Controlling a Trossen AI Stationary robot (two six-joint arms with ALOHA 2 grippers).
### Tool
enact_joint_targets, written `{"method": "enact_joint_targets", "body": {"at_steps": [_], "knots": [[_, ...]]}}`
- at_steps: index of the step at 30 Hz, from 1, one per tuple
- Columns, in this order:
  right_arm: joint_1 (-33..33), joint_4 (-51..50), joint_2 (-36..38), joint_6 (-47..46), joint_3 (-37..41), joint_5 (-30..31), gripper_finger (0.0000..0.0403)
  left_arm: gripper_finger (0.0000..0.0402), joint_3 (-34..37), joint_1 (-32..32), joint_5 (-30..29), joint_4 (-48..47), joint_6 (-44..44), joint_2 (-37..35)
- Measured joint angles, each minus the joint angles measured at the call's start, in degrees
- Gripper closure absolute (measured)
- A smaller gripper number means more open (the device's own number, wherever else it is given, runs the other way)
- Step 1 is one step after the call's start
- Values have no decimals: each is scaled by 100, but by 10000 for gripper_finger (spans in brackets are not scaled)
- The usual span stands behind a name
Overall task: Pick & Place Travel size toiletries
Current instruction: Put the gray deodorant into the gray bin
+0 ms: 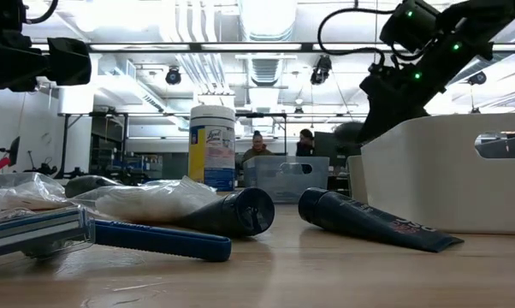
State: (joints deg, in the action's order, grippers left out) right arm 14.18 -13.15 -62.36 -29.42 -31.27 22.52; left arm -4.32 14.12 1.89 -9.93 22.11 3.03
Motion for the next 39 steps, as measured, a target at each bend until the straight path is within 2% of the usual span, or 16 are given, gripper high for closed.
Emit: {"method": "enact_joint_targets", "body": {"at_steps": [11, 17, 25, 33, 39], "knots": [[565, -16, -245, -256, 45, -4, 210, 158, 0, 1, -2, 0, 0, 0], [846, -56, -263, -623, 364, -45, 201, 158, 0, 0, -1, 0, 0, 0], [1116, -54, -252, -749, 562, -458, 209, 158, 0, 0, -2, 0, 0, 1], [1289, -262, -247, -780, 684, -450, 181, 158, 0, -1, -1, 0, 0, 0], [1289, -410, -243, -810, 636, -479, 178, 158, 0, 1, 0, 0, 0, 1]]}}
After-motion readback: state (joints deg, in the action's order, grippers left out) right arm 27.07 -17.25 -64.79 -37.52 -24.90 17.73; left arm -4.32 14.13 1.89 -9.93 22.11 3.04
